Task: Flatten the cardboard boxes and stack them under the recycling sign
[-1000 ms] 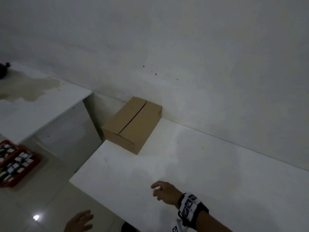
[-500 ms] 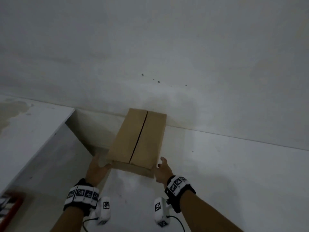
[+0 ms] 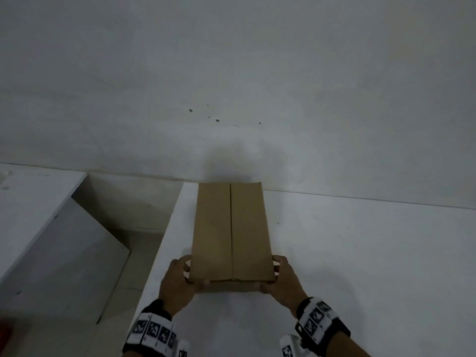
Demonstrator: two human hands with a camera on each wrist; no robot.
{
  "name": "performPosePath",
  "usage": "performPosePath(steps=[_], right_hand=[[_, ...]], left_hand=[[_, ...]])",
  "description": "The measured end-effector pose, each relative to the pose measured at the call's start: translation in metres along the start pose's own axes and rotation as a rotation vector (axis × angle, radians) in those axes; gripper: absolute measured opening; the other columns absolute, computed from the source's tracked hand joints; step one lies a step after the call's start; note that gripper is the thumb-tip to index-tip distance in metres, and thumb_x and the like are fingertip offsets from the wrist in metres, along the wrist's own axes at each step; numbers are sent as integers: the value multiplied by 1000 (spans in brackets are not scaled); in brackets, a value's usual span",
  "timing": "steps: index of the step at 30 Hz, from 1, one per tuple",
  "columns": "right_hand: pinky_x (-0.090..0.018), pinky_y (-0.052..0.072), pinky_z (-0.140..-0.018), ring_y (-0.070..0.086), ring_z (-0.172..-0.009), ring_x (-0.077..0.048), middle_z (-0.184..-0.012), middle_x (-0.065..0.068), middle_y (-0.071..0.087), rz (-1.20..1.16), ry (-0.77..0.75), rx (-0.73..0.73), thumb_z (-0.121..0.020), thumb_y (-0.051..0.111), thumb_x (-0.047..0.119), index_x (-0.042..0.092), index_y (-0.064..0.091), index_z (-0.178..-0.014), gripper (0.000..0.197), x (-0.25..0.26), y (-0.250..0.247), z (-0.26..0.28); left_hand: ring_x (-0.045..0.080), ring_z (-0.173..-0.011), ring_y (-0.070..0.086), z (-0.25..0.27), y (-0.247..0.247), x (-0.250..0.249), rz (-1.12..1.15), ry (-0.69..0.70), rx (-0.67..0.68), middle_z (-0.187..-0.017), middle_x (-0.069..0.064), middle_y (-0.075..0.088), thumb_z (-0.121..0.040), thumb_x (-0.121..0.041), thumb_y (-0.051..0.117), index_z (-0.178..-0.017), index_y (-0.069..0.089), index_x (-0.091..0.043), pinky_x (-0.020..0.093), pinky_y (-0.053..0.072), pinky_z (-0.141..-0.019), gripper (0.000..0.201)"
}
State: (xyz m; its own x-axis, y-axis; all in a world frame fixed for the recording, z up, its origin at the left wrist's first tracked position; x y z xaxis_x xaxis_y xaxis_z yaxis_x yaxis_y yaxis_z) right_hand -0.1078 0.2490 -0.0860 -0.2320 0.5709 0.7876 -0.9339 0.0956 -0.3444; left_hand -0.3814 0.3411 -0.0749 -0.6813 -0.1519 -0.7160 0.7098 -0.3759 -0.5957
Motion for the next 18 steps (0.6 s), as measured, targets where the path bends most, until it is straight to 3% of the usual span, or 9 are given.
performPosePath(steps=[2, 4, 6, 9, 12, 14, 16, 17, 18], right_hand=[[-39, 56, -86, 59, -102, -17, -117, -2, 54, 89, 37, -27, -49, 88, 43, 24, 33, -125, 96, -23, -22, 19], [-39, 54, -87, 58, -102, -20, -119, -4, 51, 157, 93, -79, -48, 85, 48, 25, 29, -128, 100, -46, -42, 37], [-37, 53, -84, 58, -101, -21, -119, -4, 51, 201, 115, -131, -54, 84, 47, 23, 27, -131, 99, -63, -57, 53], [-30, 50, -79, 60, -96, -17, -115, 1, 56, 242, 64, -167, -61, 80, 48, 30, 21, -133, 96, -74, -74, 73], [-28, 49, -80, 59, -94, -17, -110, 4, 56, 322, -8, -150, -72, 74, 45, 40, 19, -136, 84, -74, -86, 85], [-30, 50, -79, 59, -92, -20, -107, 2, 53, 462, -49, -78, -79, 62, 62, 42, 23, -138, 73, -69, -92, 90], [-34, 52, -77, 56, -87, -21, -103, 1, 51, 653, -83, -6, -69, 31, 89, 39, 29, -134, 83, -64, -96, 94], [-36, 51, -78, 54, -87, -21, -104, 0, 50, 728, -101, 8, -64, 23, 91, 36, 33, -131, 87, -61, -99, 96], [-37, 51, -81, 52, -94, -22, -111, -1, 49, 780, -125, -3, -70, 29, 88, 34, 37, -129, 81, -60, -101, 96]], left_hand=[[10, -80, 57, 20, 26, -15, -17, 49, 53, -99, -9, 48, -65, -37, 87, -117, 42, -40, 15, 42, -61, 69], [11, -79, 58, 34, 51, -26, -50, 85, 85, -102, -9, 46, -65, -42, 86, -126, 43, -35, 15, 42, -61, 75], [15, -83, 57, 44, 73, -34, -133, 107, 124, -110, -7, 44, -67, -46, 84, -134, 41, -27, 16, 42, -66, 82], [18, -93, 57, 54, 92, -49, -196, 144, 150, -129, -3, 44, -70, -47, 81, -140, 37, -21, 22, 50, -80, 86], [11, -83, 64, 55, 97, -54, -185, 158, 160, -134, -2, 50, -71, -48, 80, -143, 36, -22, 24, 52, -77, 88], [6, -77, 64, 56, 97, -58, -216, 186, 178, -134, -2, 53, -73, -51, 77, -145, 35, -24, 22, 51, -74, 88], [3, -78, 64, 60, 95, -63, -258, 194, 211, -132, -2, 56, -78, -51, 73, -145, 33, -25, 18, 49, -73, 82], [3, -78, 63, 61, 93, -65, -275, 199, 227, -130, -2, 57, -80, -50, 70, -144, 33, -26, 17, 48, -71, 78], [3, -79, 62, 61, 91, -65, -296, 211, 229, -127, -2, 59, -83, -50, 68, -143, 33, -27, 15, 47, -70, 73]])
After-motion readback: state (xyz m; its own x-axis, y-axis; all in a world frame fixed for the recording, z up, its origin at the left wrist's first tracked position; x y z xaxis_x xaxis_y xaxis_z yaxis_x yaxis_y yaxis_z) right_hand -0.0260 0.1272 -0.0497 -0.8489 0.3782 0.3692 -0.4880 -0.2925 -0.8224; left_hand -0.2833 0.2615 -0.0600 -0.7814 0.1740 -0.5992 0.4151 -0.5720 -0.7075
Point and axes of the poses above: each hand's wrist, its own z-axis away from the middle knuckle, its own y-axis out of the palm, x = y × z, the point moved 2 cm from there along -z, towards the middle knuckle
